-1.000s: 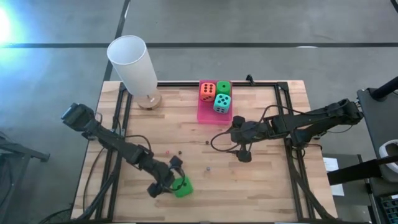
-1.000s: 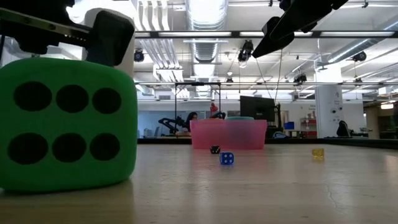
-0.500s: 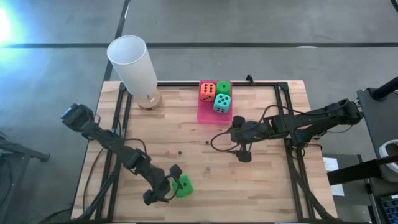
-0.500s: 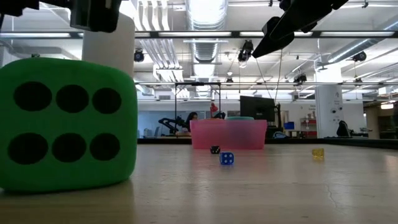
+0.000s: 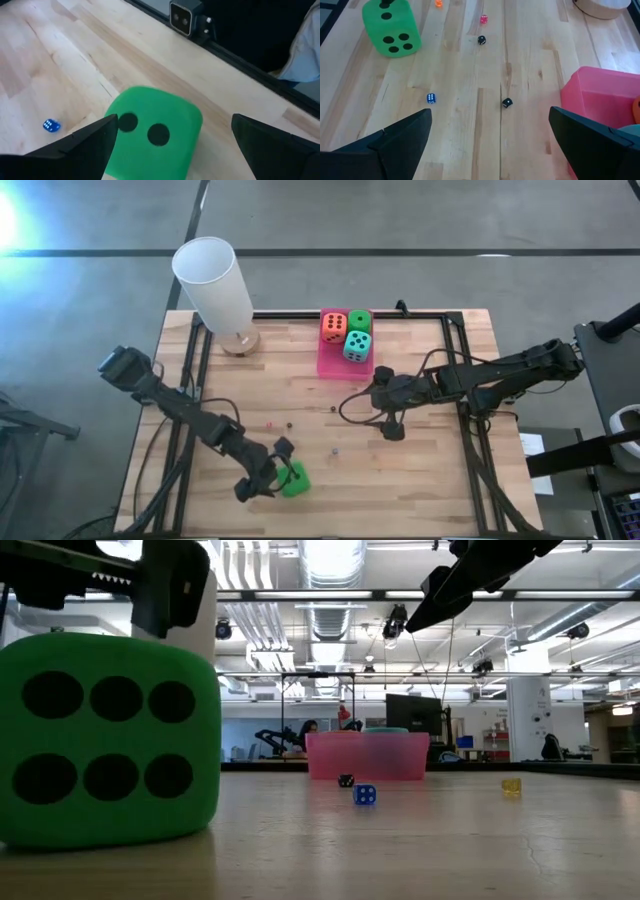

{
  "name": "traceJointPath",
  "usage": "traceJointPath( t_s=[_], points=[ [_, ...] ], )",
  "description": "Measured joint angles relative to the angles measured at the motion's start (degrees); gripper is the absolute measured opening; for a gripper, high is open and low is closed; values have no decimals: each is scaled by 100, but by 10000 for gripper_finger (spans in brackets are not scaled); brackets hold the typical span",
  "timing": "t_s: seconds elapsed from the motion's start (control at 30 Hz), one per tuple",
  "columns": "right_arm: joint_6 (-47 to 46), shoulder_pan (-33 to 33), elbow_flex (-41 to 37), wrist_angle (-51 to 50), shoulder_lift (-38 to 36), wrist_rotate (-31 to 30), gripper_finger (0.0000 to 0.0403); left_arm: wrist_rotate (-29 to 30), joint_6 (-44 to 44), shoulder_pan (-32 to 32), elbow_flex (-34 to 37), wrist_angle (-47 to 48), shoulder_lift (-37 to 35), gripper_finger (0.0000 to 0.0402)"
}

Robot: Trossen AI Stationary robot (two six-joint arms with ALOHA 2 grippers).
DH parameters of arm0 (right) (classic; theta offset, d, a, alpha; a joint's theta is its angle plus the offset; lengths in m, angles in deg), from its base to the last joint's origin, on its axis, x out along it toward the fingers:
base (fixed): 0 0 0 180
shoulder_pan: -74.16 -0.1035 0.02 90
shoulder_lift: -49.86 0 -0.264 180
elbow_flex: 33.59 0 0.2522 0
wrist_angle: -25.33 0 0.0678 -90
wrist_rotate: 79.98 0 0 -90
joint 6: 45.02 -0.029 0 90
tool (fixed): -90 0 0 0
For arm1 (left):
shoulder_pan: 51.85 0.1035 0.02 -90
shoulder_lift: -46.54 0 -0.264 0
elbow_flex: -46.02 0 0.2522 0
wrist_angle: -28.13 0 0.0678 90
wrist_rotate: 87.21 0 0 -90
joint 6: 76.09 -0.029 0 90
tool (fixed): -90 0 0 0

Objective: Pick & Place Dice
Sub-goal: Put the big green dice into the red container

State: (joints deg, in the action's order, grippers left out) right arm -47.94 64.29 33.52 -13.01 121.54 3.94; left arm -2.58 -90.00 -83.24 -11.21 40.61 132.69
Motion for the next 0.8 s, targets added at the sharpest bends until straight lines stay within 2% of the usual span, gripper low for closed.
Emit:
traceJointPath(
  t_s=[0.43,0.8],
  points=[
    [6,0,0,1,0,0,400,38,-87,221,381,-366,0,392],
    [9,0,0,2,0,0,400,901,-265,627,445,-367,0,392]
  ],
)
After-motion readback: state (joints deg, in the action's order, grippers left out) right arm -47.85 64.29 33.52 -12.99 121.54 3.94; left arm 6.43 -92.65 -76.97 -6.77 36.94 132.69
